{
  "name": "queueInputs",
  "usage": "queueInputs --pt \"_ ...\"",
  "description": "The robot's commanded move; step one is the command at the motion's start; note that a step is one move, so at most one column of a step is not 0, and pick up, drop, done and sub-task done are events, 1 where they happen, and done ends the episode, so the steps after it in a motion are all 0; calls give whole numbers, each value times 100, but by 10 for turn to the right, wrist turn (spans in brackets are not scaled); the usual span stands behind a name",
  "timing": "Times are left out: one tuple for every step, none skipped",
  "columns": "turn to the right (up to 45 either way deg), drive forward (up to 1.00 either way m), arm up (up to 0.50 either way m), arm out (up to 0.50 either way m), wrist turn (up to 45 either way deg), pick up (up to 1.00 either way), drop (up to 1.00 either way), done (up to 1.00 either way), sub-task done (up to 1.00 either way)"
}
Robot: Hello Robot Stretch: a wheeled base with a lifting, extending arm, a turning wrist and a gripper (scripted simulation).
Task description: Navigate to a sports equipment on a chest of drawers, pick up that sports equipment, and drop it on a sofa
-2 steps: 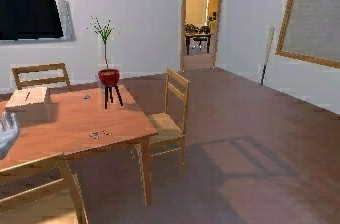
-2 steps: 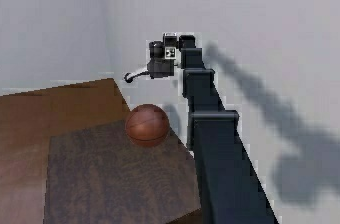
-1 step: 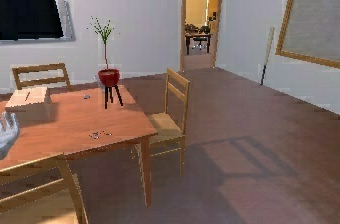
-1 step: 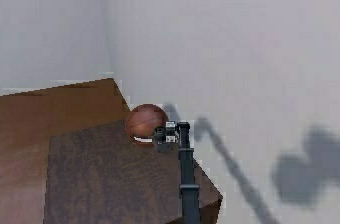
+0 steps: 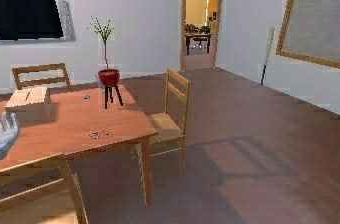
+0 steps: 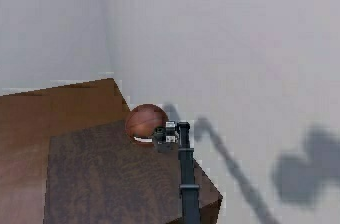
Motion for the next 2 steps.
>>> queueInputs --pt "0 0 10 0 0 0 0 0 0" --pt "0 0 20 0 0 0 0 0 0"
